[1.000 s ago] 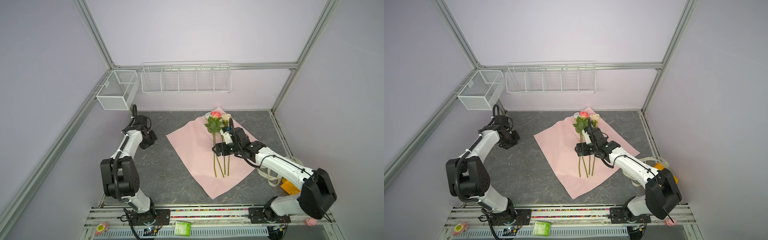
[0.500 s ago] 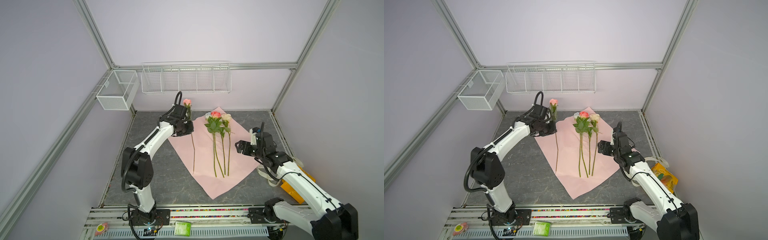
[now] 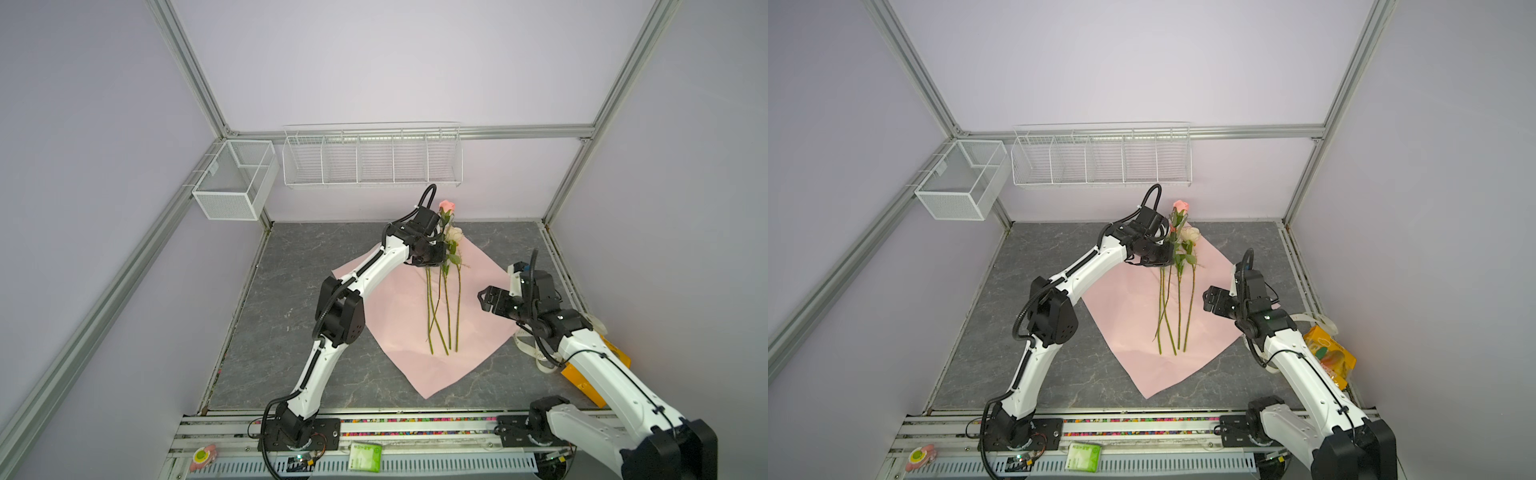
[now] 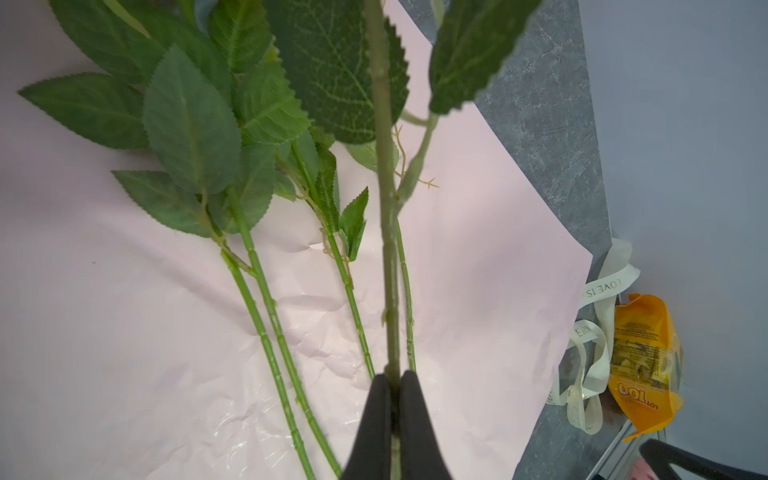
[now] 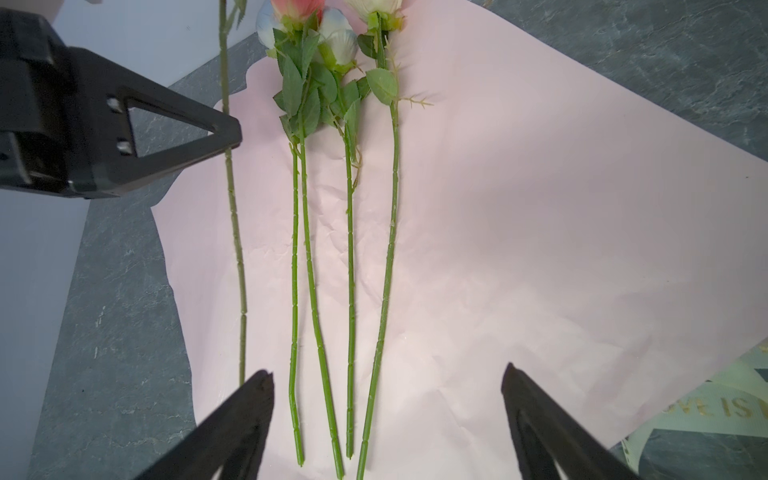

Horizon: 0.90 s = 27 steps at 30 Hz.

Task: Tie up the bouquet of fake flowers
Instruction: 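Carry the pink rose onto the bunch on the paper with the left gripper, then open the left gripper and draw it back from the bunch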

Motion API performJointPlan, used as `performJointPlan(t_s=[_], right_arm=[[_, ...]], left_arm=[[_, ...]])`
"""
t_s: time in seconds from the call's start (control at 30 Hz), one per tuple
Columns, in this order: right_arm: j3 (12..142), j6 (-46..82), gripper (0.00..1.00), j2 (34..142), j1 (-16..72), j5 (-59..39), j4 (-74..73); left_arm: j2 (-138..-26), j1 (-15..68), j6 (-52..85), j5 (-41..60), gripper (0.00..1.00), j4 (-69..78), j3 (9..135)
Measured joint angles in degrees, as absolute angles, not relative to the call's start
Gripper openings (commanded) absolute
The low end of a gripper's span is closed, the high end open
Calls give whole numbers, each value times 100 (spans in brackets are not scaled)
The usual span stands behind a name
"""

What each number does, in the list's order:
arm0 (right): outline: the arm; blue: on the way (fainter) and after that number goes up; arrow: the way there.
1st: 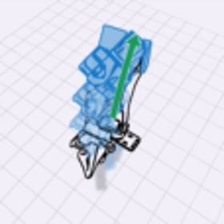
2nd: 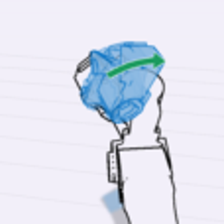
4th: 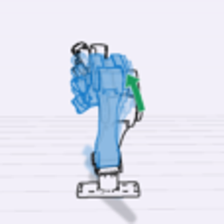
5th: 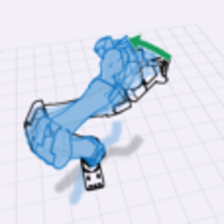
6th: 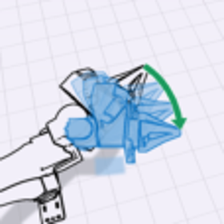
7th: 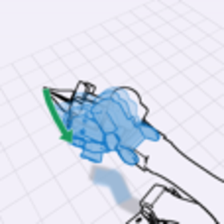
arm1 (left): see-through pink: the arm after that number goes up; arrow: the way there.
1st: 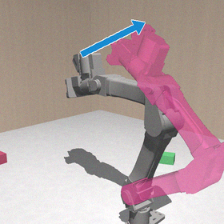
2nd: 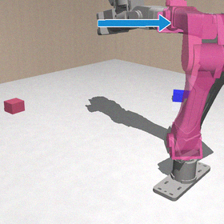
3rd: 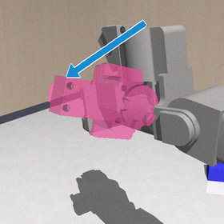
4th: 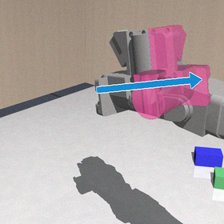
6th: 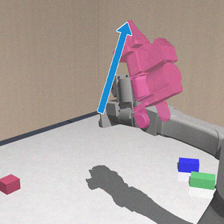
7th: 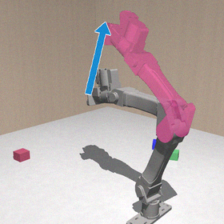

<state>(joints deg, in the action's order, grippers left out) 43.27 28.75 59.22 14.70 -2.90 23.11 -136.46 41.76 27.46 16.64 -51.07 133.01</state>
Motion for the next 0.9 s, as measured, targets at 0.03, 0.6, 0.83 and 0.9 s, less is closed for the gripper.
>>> performJointPlan(t_s=[0.03, 0.6, 0.83, 0.9], right_arm=[[4327, 2875, 89, 5927, 1459, -298, 2311], [4327, 2875, 89, 6379, 1437, -600, 2270], [4327, 2875, 89, 6434, 1437, -611, 2268], [4327, 2875, 89, 6434, 1437, -611, 2268]], left_arm=[[-13703, 4202, 2783, 1682, 0, -5116, 13316], [-14945, 4296, 3511, 1758, 0, -4882, 14075], [-15061, 4320, 3673, 1586, 4, -4823, 14027], [-15091, 4320, 3701, 1566, 6, -4805, 14027]])
